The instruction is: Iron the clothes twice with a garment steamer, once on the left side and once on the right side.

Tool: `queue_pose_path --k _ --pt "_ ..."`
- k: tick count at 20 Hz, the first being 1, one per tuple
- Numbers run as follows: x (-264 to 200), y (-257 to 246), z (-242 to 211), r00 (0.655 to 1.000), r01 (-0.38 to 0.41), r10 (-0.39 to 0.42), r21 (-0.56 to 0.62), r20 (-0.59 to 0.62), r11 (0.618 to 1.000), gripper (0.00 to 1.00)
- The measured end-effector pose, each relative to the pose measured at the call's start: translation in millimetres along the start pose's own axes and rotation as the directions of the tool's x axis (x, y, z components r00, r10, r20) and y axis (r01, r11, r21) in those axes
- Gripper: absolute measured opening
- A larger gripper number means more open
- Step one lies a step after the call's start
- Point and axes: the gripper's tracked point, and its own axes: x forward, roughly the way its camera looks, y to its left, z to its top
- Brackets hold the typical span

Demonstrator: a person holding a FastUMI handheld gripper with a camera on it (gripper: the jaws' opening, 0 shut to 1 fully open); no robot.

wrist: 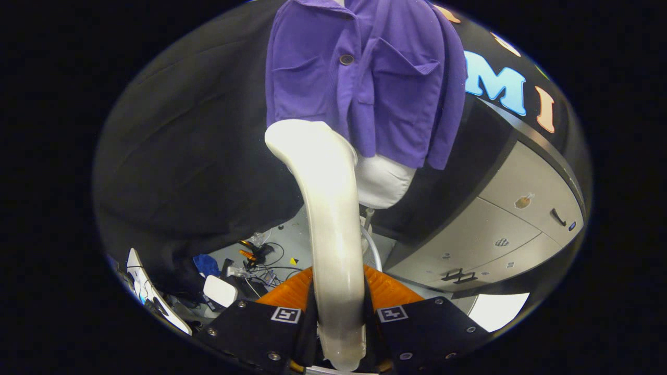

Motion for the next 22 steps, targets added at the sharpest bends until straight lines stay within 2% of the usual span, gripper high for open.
queue_pose_path --k 3,7,10,13,22 --pt "-17.3 15.2 27.2 0.998 -0.058 0.059 -0.019 0.029 0.998 0.39" --pt "-51.8 23.8 80.5 0.990 -0.079 0.086 -0.067 0.112 0.995 0.39" --pt "-81.4 32.8 128.3 0.971 -0.081 0.103 -0.108 0.214 0.991 0.38" --pt "-107.2 40.9 180.3 0.933 -0.051 0.094 -0.133 0.348 0.990 0.38" --pt "-160.4 54.4 306.5 0.794 -0.020 0.060 -0.073 0.605 0.997 0.38"
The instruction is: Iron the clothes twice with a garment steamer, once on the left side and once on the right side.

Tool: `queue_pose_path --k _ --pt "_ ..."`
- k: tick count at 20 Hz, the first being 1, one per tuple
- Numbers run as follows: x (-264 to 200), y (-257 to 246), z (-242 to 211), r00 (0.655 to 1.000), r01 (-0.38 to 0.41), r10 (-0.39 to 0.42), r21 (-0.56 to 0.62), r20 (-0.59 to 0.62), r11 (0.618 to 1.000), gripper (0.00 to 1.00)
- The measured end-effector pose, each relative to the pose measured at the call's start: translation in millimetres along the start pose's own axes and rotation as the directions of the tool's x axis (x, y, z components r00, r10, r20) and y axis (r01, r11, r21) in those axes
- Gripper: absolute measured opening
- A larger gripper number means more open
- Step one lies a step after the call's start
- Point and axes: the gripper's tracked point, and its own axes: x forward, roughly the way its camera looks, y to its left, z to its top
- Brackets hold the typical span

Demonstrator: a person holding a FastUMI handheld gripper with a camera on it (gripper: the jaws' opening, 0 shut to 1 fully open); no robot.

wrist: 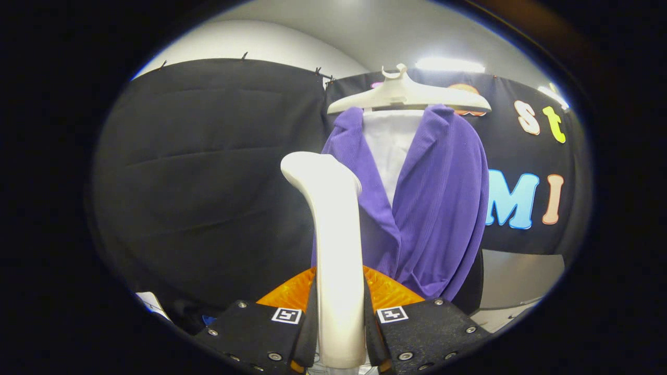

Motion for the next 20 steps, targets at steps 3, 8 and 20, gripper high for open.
queue_pose_path --k 3,8,20 --pt "21.0 1.9 33.3 0.996 0.040 -0.039 -0.018 0.081 0.999 0.38" --pt "47.6 -2.6 48.4 0.972 0.168 -0.161 -0.030 0.174 0.985 0.38" --pt "102.5 -10.4 -17.1 0.946 0.308 -0.294 -0.094 0.134 0.947 0.38"
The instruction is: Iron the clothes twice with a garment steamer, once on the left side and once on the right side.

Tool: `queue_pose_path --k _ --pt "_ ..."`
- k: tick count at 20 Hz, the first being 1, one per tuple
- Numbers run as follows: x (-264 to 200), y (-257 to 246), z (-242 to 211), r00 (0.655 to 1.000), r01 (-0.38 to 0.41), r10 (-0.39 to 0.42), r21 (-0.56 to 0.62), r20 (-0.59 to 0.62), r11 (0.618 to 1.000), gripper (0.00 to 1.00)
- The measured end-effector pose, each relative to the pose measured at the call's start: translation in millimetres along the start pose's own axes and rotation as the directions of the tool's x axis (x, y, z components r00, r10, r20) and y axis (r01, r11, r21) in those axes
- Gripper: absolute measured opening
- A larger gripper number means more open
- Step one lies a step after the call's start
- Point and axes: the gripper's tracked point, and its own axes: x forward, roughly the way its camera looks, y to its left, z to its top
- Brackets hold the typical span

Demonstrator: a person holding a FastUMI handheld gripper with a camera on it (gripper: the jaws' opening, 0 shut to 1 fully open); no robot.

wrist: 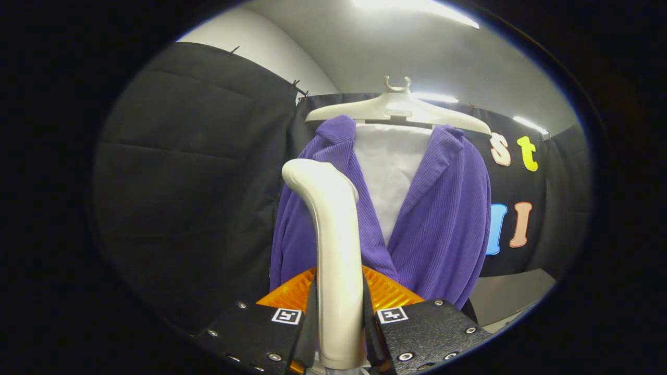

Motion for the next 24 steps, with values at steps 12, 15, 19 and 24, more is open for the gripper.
queue_pose_path --k 12,15,19,24 --pt "-18.6 15.6 -47.8 0.997 0.031 -0.035 -0.061 -0.062 0.998 0.38" --pt "-22.4 16.6 -57.6 0.997 0.033 -0.039 -0.070 -0.074 0.997 0.38" --pt "-24.0 20.8 -79.4 0.992 0.021 -0.034 -0.112 -0.120 0.993 0.39" --pt "-24.9 21.8 -119.7 0.980 0.005 -0.038 -0.167 -0.193 0.986 0.39"
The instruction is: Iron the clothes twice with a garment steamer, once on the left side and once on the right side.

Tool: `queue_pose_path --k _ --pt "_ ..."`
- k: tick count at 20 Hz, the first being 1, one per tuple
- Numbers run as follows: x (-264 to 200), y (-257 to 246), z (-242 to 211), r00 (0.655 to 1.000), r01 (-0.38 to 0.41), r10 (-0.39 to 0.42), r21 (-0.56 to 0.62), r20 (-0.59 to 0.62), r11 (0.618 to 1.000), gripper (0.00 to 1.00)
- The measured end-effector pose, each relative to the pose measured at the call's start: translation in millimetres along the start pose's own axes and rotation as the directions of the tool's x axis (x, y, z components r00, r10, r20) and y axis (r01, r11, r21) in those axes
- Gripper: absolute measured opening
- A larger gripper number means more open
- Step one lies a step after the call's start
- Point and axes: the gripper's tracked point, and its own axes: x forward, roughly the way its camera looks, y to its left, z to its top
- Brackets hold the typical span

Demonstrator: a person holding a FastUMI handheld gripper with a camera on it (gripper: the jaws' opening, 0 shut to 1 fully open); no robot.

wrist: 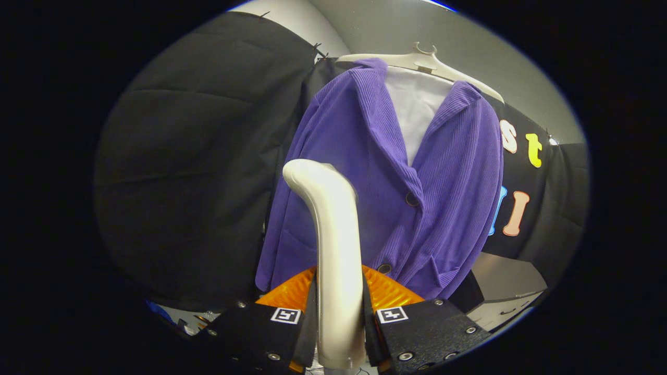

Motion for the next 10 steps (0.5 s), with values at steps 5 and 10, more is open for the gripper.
queue_pose_path --k 5,10 --pt "2.1 10.7 -31.8 0.999 -0.016 0.013 -0.060 -0.040 0.998 0.39" --pt "0.0 17.6 -59.0 0.996 -0.023 0.017 -0.070 -0.083 0.997 0.39"
